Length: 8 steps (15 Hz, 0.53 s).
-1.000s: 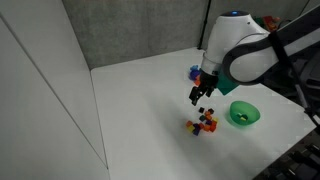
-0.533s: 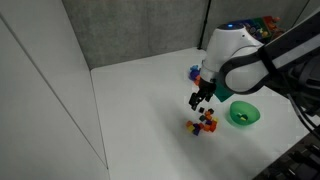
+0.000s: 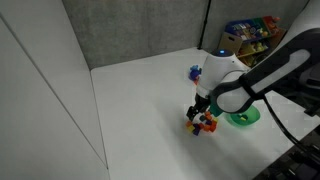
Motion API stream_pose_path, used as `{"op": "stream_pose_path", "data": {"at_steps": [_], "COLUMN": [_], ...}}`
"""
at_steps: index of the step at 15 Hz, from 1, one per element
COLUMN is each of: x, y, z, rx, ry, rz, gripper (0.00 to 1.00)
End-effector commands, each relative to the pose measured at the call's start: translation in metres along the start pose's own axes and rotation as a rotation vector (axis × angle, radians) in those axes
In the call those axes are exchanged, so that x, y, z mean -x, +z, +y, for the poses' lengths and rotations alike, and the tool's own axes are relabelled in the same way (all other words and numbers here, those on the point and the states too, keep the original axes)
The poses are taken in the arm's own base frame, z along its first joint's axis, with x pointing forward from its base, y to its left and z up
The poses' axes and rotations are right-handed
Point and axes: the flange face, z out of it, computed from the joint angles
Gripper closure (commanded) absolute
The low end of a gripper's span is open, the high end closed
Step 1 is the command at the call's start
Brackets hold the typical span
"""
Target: Pick up an orange block on the left and place it in the green bowl
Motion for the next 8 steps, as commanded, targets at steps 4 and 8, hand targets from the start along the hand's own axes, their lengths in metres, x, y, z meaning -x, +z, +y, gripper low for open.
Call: {"op": "stream_pose_path", "data": {"at_steps": [4,8], "x": [-0.014,-0.02], "y": [0.044,0.061], "z": [0.001,0.0], "rx": [0.004,-0.001], "ry": [-0.053,-0.059], "rz": [0.018,0.029], "gripper": [0.0,0.0]}}
